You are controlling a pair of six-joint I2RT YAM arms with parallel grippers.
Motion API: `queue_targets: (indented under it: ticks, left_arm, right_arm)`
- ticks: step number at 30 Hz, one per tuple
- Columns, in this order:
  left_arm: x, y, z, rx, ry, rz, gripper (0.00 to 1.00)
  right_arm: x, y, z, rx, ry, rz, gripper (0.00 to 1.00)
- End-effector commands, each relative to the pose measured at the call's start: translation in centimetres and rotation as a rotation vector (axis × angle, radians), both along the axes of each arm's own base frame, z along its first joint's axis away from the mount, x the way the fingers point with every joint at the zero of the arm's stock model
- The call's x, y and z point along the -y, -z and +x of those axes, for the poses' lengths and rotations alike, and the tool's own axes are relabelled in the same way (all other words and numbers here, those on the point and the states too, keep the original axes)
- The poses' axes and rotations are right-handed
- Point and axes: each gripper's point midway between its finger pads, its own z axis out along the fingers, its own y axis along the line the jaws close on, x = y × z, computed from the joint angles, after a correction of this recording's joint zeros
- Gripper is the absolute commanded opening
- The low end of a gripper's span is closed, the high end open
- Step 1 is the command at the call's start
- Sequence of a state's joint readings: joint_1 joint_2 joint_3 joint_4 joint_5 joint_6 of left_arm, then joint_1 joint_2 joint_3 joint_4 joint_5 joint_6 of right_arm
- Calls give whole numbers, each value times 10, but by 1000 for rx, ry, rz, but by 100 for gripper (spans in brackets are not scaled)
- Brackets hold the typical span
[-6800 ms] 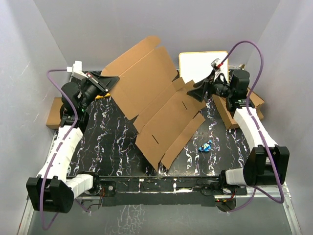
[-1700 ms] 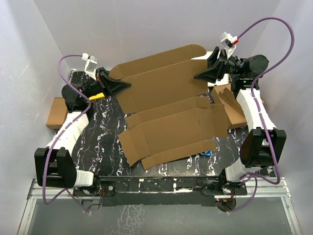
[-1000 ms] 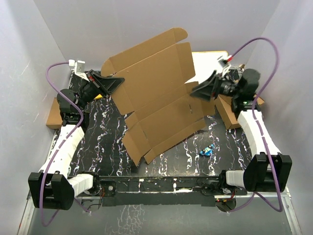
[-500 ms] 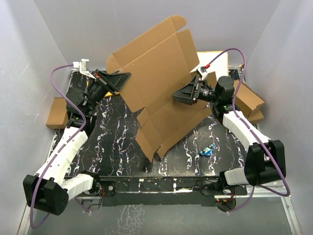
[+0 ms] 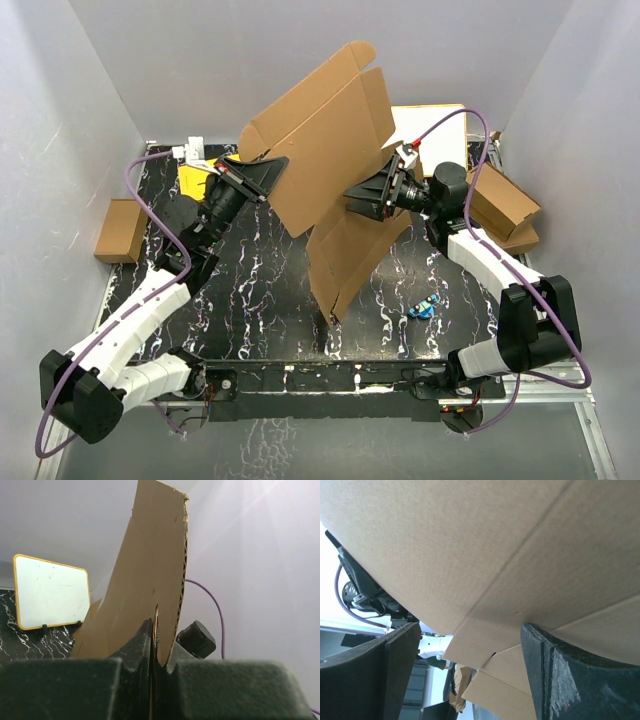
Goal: Fold the paper box
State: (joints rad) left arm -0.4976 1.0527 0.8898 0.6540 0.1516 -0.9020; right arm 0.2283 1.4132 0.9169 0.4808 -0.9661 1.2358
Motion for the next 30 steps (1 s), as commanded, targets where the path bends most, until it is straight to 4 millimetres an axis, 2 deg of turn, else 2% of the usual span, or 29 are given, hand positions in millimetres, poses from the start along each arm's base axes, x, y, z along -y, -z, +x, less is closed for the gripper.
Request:
queue_targets:
  ticks: [1, 9, 13, 16, 20, 23, 30]
  left_arm:
    - [2, -34, -13, 42, -10, -133, 0]
    - [20, -27, -18, -29, -5, -214, 0]
    - [17, -33, -19, -21, -38, -237, 0]
    - [9, -39, -18, -7, -82, -232, 0]
    - [-1, -44, -18, -5, -118, -260, 0]
    - [6, -42, -17, -28, -81, -290, 0]
    - [17, -40, -18, -62, -21, -329, 0]
  right_arm:
    - [0, -11, 0, 5, 33, 43, 88]
    - [-1, -26, 1, -3, 21, 102, 88]
    - [-1, -26, -1, -2, 17, 96, 90]
    - [0, -18, -5, -13, 24, 51, 98]
    - [5, -1, -10, -43, 63, 21, 99]
    - [6, 5, -9, -54, 73, 23, 99]
    - [3, 2, 2, -71, 78, 51, 99]
